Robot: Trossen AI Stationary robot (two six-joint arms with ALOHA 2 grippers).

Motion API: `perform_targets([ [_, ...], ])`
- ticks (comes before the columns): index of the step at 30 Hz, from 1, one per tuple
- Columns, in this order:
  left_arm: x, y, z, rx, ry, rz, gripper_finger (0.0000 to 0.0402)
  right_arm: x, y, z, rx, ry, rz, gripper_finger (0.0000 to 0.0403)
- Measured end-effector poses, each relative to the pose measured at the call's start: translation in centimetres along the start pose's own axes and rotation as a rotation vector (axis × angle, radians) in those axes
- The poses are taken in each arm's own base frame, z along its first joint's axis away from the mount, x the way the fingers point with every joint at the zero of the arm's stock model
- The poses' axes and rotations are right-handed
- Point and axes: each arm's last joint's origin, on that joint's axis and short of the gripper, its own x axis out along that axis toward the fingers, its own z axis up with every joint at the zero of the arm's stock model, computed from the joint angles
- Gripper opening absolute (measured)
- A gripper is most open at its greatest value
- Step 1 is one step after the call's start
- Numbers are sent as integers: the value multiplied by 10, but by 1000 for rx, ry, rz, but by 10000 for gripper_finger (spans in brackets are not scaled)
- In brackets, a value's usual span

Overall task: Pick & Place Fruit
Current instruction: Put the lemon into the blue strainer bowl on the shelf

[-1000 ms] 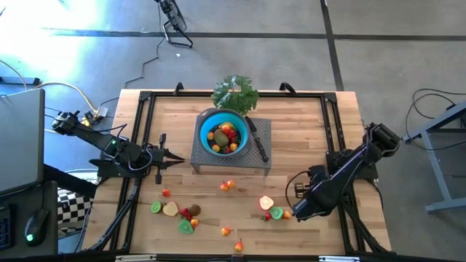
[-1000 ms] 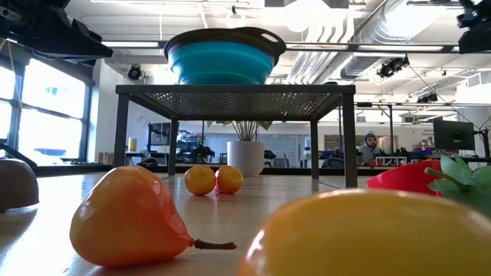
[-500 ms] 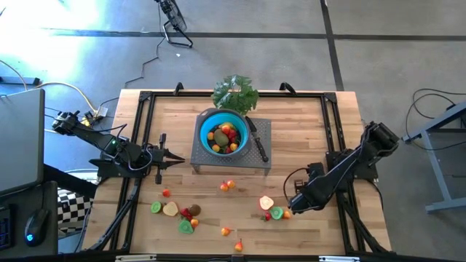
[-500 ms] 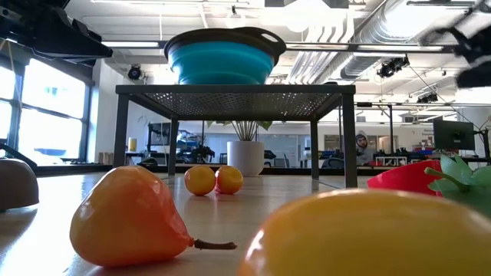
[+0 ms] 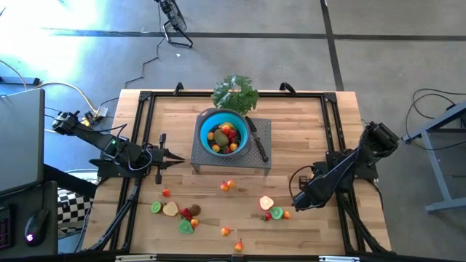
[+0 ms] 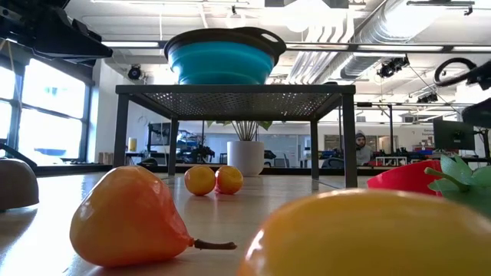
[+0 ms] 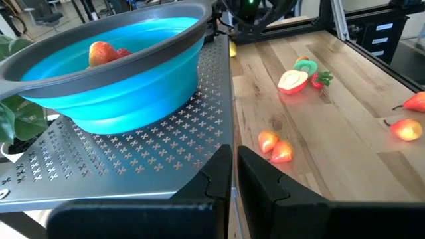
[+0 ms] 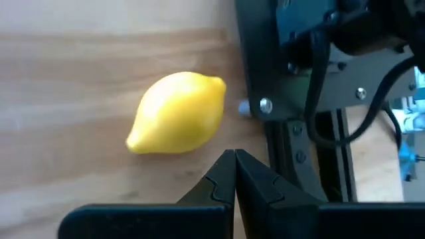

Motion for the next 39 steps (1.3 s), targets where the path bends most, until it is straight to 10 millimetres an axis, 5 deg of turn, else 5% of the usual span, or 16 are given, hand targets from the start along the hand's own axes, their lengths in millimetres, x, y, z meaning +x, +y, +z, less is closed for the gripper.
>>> perform_targets([
  [12, 0, 0, 0, 0, 0, 0, 22, 14, 3, 3, 50, -79, 70, 3],
  [21, 0, 0, 0, 9, 0, 0, 22, -23, 24, 0, -257, -35, 280, 3],
  [27, 0, 0, 0, 9, 0, 0, 22, -51, 33, 20, -634, -40, 242, 3],
  [39, 0, 0, 1, 6, -7, 0, 22, -45, 47, 80, -725, 125, 32, 3],
])
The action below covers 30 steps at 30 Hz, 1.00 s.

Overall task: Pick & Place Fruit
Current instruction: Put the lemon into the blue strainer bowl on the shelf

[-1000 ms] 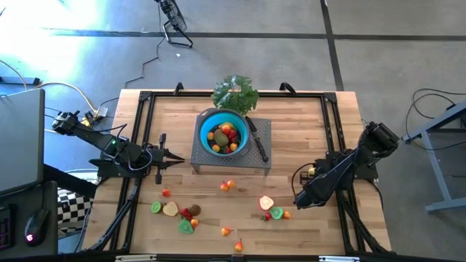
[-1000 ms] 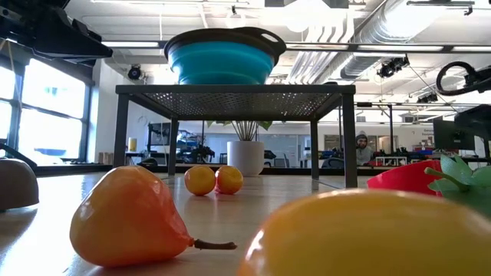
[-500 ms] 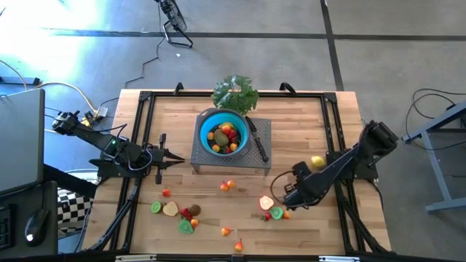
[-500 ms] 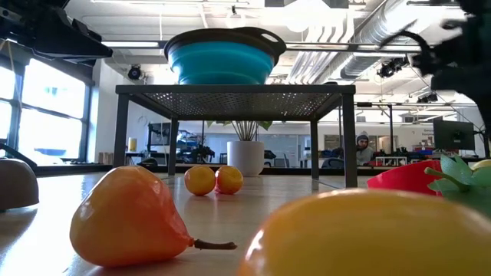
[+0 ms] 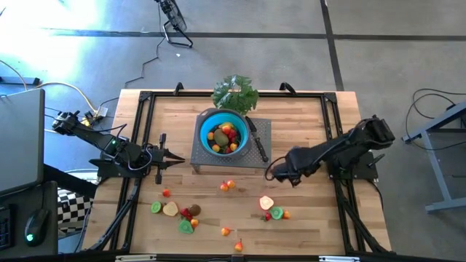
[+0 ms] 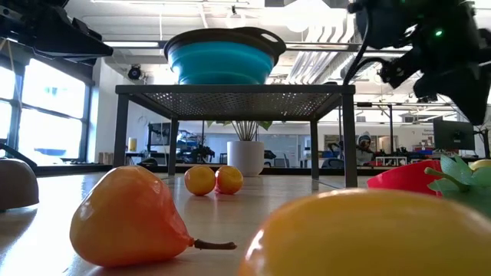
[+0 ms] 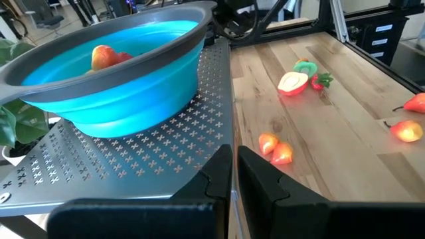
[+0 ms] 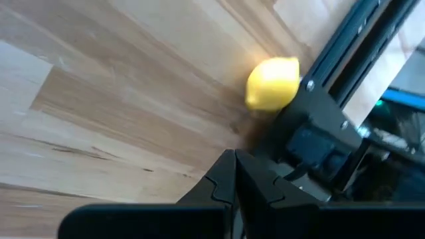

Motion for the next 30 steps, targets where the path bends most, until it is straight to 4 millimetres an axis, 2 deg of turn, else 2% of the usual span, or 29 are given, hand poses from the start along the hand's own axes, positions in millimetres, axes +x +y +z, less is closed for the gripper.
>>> perform_targets([
  [3, 0, 0, 0, 0, 0, 0, 22, 1, -3, 8, -57, 14, 3, 3],
  [7, 0, 0, 0, 0, 1, 0, 22, 2, -7, 17, -31, 22, 6, 3],
  [16, 0, 0, 0, 0, 1, 0, 22, 2, -8, 22, 7, -1, -1, 3],
  [25, 0, 0, 0, 0, 1, 0, 22, -5, -6, 3, -75, -25, 68, 3],
  [30, 0, 0, 0, 0, 1, 0, 22, -6, 1, -12, -60, -41, 78, 3],
])
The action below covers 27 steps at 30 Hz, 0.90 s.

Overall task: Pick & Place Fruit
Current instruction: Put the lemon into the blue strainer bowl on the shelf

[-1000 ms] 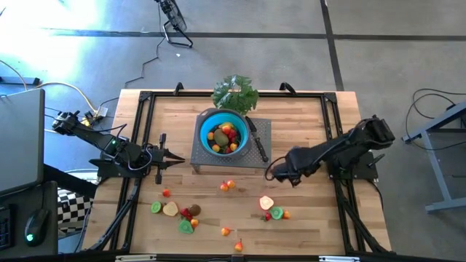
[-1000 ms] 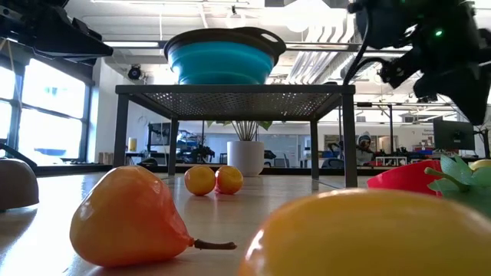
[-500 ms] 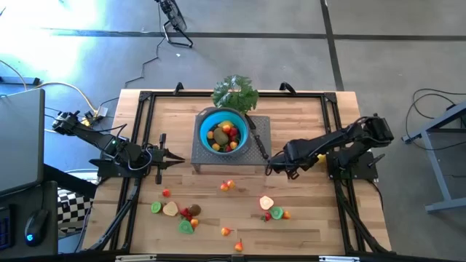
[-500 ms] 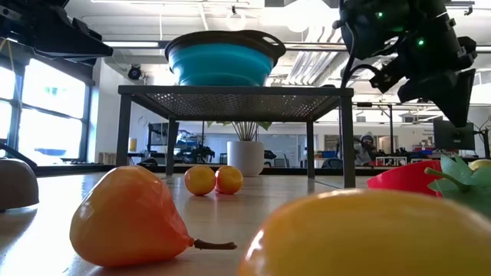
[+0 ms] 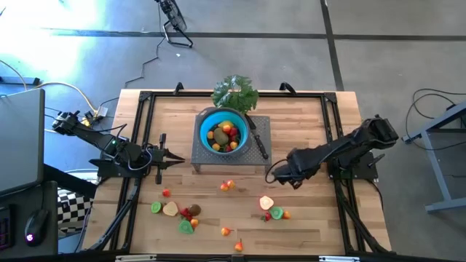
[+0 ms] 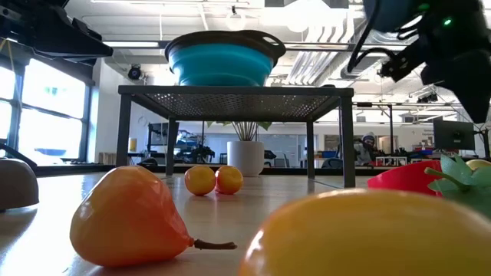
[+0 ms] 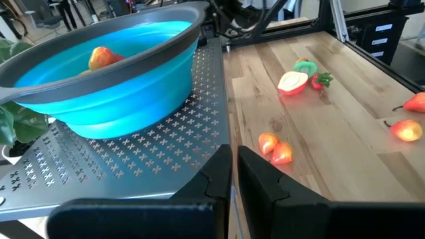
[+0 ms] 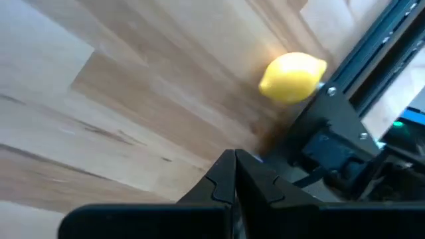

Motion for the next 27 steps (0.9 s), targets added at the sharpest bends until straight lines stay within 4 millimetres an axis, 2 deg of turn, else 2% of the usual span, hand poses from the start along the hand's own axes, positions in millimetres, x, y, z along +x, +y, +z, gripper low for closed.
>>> perform_targets([
  [7, 0, 0, 0, 0, 0, 0, 22, 15, 4, -14, 103, -3, -28, 3],
  [12, 0, 0, 0, 0, 0, 0, 22, 22, 7, -19, 109, 2, -21, 3],
  [19, 0, 0, 0, 0, 0, 0, 22, 20, 5, -24, 123, 1, -13, 3],
  [27, 0, 0, 0, 0, 1, 0, 22, 5, -11, -35, 259, -111, 86, 3],
])
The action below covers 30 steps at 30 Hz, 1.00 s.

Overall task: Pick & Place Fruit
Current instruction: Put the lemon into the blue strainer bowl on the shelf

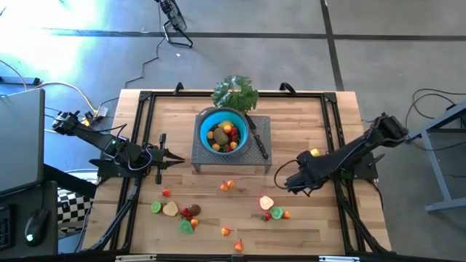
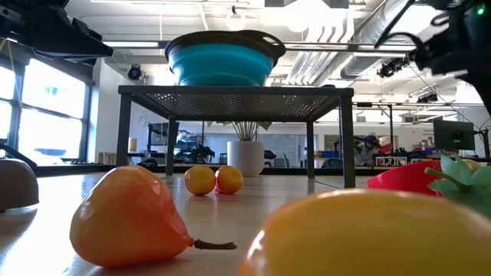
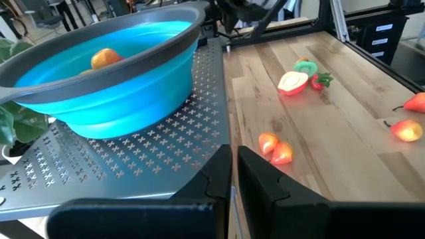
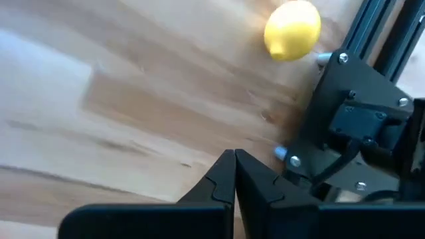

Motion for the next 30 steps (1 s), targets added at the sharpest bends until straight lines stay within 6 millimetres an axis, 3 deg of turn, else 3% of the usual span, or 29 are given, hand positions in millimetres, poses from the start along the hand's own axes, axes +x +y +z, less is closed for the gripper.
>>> perform_targets([
  [7, 0, 0, 0, 0, 0, 0, 22, -12, -16, 11, 287, -76, 97, 3],
  [15, 0, 0, 0, 0, 0, 0, 22, -8, -26, 33, 515, -101, 1, 3],
  [20, 0, 0, 0, 0, 0, 0, 22, -6, -23, 41, 578, -228, 16, 3],
  [30, 0, 0, 0, 2, 2, 0, 22, -7, -21, 38, 641, -288, 53, 3],
])
